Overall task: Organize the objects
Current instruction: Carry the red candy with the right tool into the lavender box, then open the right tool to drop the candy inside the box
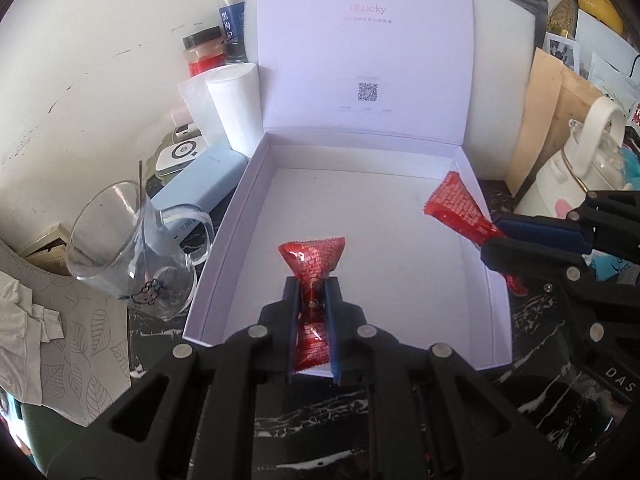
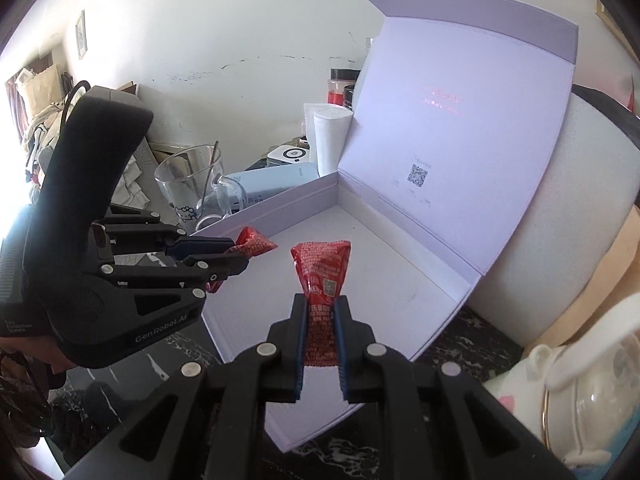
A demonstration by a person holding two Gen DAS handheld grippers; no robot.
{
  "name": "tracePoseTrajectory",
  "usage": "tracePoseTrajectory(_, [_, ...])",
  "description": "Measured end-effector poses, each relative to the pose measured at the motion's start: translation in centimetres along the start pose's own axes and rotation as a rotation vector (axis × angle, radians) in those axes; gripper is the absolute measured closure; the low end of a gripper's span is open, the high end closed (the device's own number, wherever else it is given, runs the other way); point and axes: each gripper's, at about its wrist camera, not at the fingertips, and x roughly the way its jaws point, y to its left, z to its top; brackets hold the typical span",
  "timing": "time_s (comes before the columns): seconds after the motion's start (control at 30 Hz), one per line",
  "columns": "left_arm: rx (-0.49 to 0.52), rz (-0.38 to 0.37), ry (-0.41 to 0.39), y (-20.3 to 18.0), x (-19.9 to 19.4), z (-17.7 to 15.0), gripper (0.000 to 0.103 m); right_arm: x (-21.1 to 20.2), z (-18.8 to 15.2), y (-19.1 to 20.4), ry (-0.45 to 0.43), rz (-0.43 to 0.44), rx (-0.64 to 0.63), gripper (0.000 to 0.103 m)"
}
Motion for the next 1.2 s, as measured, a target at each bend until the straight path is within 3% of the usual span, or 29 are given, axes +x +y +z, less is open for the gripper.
tracePoseTrajectory(0.5, [0.035, 0.047, 0.039, 1.5, 6.2, 3.3, 0.091, 6.4, 2.1, -1.1, 0.069, -0.08, -0.012, 0.091])
tracePoseTrajectory(0.9, [0.003, 0.055, 0.061, 2.3, 8.5, 3.8, 0.089, 8.3, 2.7, -1.6, 0.103, -0.131, -0.008, 0.09])
tracePoseTrajectory(0.97, [-0.002, 0.058, 0.062, 2.5, 8.4, 3.9, 0.088, 8.4, 2.7, -1.7, 0.113, -0.138, -0.007, 0.085])
tracePoseTrajectory(1.03, [-0.001, 0.068, 0.066, 2.5, 8.2, 3.9, 0.082, 8.1, 2.6, -1.7, 0.11, -0.144, -0.002, 0.065])
tracePoseTrajectory(1.13, [0.001, 0.086, 0.059, 2.5, 7.6, 3.7, 0.069, 7.4, 2.5, -1.4, 0.1, -0.155, -0.001, 0.062])
tracePoseTrajectory(1.2, [-0.003, 0.093, 0.044, 2.6, 6.8, 3.6, 0.065, 6.9, 2.5, -1.2, 0.096, -0.157, -0.001, 0.061])
